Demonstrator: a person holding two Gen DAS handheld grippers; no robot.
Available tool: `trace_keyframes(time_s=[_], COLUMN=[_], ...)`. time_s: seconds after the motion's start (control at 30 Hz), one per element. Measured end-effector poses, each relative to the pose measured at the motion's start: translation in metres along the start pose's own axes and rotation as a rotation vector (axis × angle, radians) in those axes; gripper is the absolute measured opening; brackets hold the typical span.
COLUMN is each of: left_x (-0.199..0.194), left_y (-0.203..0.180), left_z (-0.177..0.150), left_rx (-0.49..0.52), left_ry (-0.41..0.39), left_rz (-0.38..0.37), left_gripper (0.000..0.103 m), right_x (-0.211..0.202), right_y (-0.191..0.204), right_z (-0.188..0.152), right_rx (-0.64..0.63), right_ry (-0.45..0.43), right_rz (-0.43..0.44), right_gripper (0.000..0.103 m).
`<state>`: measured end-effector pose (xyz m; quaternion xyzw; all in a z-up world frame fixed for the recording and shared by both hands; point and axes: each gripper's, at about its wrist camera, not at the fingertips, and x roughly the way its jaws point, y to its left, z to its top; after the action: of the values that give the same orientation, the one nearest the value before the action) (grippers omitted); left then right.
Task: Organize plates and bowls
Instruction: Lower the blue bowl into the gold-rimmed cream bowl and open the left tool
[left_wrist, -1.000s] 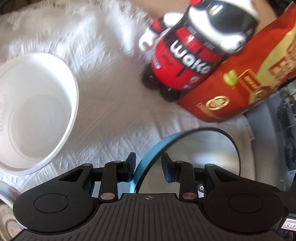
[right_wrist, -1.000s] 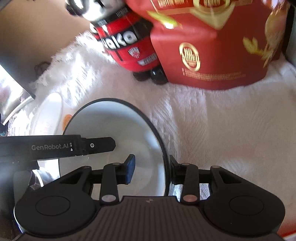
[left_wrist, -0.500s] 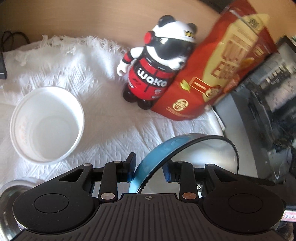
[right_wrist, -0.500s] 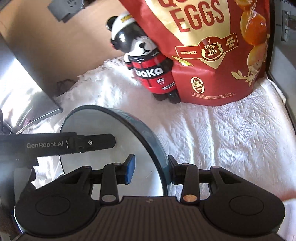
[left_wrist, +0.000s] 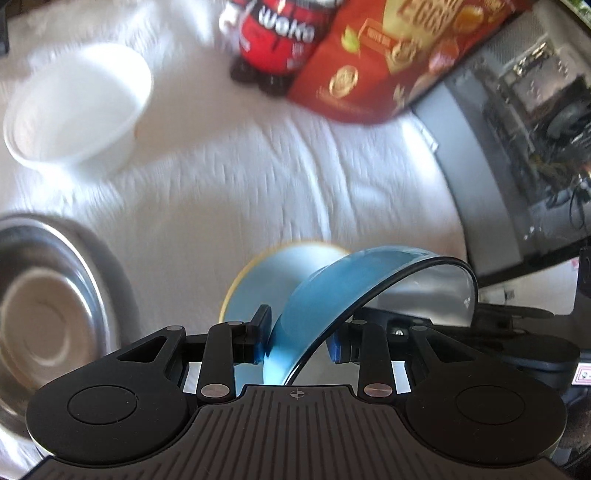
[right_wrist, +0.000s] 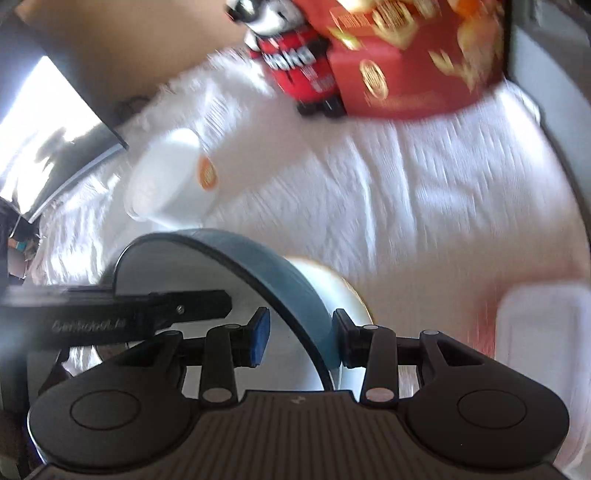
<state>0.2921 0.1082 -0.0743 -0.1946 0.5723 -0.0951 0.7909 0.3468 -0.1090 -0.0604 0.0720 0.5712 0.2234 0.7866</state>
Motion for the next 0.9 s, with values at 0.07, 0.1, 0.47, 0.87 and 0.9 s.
trace_keyframes(time_s=[0.07, 0.1, 0.47, 0.87, 0.9], left_x=[0.01, 0.012, 0.014, 0.001, -0.001], left_y=[0.002, 0.003, 0.019, 0.021, 0.021], left_z=[-0.002, -0.004, -0.004, -0.01, -0.011], left_rx=[-0.01, -0.011, -0.044, -0.056, -0.053], left_ry=[0.027, 0.031, 0.005, -0.01, -0.013], left_rz=[0.005, 0.012, 0.048, 0.051, 0.052], left_gripper=[0.033, 0.033, 0.027, 0.023, 0.023], right_x=[0.007, 0.01, 0.036, 0.042, 0.041], right_y=[-0.007, -0.01, -0.014, -0.001, -0.001], right_z=[-0.006, -0.008, -0.012, -0.008, -0.008], right_rx=[0.015, 0.028, -0.009, -0.118, -0.124], right_ry=[0.019, 0.027, 0.059, 0.096, 0.096], right_rz=[-0.008, -0.012, 0.007, -0.012, -0.015], right_gripper=[0.038, 0.038, 0.036, 0.036, 0.036])
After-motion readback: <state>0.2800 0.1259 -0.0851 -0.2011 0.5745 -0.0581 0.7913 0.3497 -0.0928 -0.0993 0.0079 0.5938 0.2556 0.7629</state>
